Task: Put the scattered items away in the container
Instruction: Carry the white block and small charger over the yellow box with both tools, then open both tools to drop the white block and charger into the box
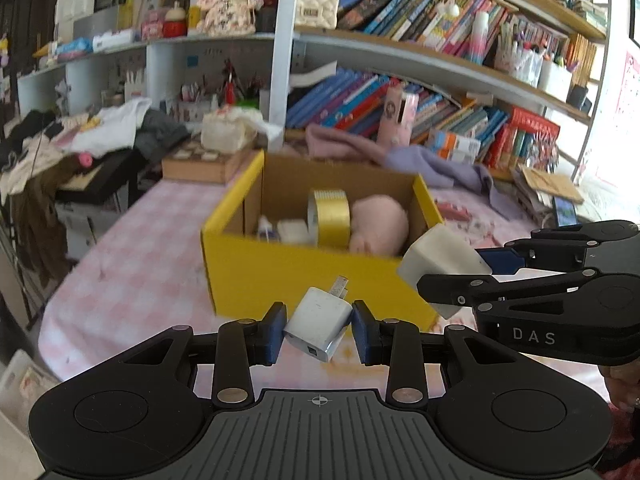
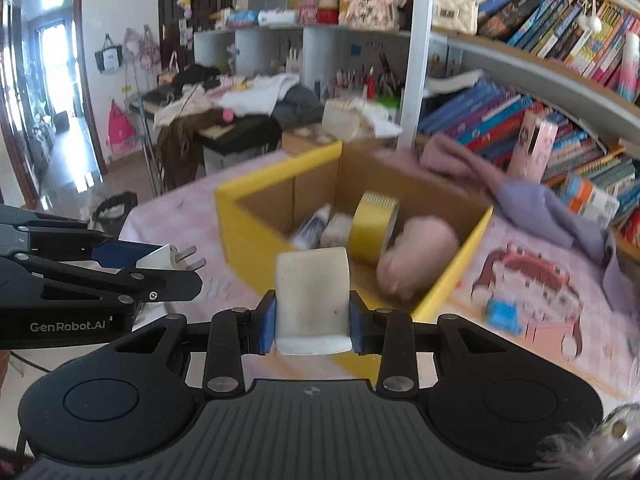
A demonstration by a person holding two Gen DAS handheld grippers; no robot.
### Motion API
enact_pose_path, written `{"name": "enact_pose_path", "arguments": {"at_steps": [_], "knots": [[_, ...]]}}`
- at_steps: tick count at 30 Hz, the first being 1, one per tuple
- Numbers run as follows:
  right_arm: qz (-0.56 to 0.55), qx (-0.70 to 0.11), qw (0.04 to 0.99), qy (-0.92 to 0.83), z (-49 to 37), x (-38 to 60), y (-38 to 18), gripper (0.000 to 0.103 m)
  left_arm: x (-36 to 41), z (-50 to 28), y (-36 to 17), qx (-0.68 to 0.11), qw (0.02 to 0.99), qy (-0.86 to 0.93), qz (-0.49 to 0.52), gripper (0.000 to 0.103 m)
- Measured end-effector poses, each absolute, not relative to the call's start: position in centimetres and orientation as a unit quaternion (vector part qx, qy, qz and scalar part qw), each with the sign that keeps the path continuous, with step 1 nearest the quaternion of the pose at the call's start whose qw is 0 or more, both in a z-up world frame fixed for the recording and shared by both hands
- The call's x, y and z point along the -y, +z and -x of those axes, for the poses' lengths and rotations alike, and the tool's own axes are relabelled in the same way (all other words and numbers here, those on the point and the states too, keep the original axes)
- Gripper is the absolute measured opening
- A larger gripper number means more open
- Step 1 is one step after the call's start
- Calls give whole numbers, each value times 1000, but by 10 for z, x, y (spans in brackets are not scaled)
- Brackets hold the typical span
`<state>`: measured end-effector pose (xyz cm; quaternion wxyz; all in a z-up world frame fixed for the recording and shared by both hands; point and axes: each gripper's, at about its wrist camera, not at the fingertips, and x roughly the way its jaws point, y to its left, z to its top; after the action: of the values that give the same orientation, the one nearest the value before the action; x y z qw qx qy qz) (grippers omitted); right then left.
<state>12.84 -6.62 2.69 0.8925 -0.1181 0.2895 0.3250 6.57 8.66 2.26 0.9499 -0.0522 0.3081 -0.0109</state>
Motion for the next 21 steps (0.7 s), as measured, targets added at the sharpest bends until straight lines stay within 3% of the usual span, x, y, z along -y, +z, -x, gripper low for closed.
{"name": "enact_pose_path", "arguments": {"at_steps": [10, 21], "knots": [[127, -267, 897, 328, -191, 62, 43, 33, -84, -136, 38, -286, 958, -18, 22, 33], [193, -337, 856, 342, -264, 37, 2, 33, -82, -214, 8, -348, 937, -34, -19, 34]]}}
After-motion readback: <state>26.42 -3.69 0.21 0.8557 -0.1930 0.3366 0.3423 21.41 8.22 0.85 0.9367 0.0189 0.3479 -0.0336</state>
